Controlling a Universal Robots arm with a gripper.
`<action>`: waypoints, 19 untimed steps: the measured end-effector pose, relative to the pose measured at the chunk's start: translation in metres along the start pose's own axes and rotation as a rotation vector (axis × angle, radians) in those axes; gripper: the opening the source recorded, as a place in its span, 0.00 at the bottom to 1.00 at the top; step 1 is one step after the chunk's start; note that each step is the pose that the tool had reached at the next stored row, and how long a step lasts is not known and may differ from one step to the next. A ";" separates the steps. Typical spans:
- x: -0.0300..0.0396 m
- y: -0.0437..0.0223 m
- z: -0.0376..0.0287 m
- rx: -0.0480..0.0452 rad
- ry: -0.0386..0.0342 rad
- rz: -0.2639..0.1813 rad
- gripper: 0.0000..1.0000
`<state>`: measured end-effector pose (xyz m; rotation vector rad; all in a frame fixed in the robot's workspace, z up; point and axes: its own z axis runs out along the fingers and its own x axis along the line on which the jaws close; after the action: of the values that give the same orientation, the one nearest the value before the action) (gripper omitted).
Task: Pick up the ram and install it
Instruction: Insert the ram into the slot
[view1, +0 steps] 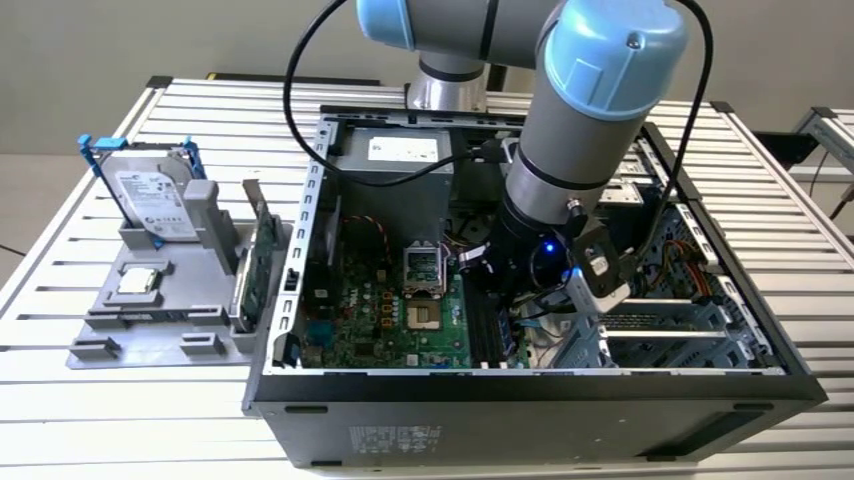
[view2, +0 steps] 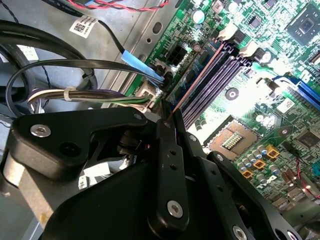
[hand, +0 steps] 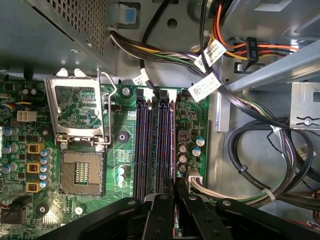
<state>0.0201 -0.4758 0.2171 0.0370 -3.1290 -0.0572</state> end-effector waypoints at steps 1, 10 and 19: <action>0.0000 0.0000 0.0000 0.0001 0.0000 0.000 0.00; 0.0007 0.0000 -0.0022 0.0016 0.0000 0.000 0.00; 0.0037 0.0003 -0.0024 0.0020 0.0003 0.000 0.00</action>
<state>0.0164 -0.4757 0.2196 0.0368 -3.1288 -0.0541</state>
